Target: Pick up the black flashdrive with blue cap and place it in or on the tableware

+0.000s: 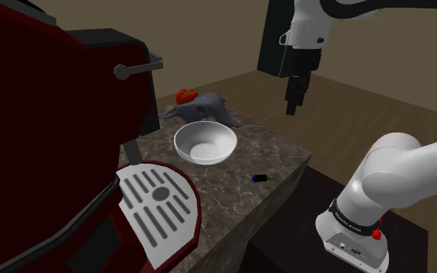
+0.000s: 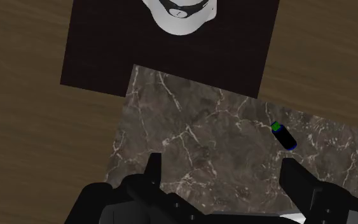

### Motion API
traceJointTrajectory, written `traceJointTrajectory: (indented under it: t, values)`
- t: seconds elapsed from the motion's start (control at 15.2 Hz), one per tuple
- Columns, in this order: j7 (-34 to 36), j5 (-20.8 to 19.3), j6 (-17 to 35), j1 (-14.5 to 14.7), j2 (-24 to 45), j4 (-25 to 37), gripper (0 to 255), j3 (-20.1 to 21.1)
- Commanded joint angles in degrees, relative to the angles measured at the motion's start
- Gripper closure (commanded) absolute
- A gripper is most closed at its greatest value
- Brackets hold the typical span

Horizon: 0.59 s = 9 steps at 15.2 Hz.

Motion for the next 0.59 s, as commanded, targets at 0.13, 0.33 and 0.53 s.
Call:
traceJointTrajectory:
  t: [0.13,0.33,0.53]
  values:
    - [4.17,2.05,2.76,0.27,-2.44,-3.67,0,2.93]
    - [10.45,5.42,7.09,0.92,-5.23,-8.46,0,7.76]
    - [16.85,9.03,11.79,1.83,-6.75,-12.33,0,13.11]
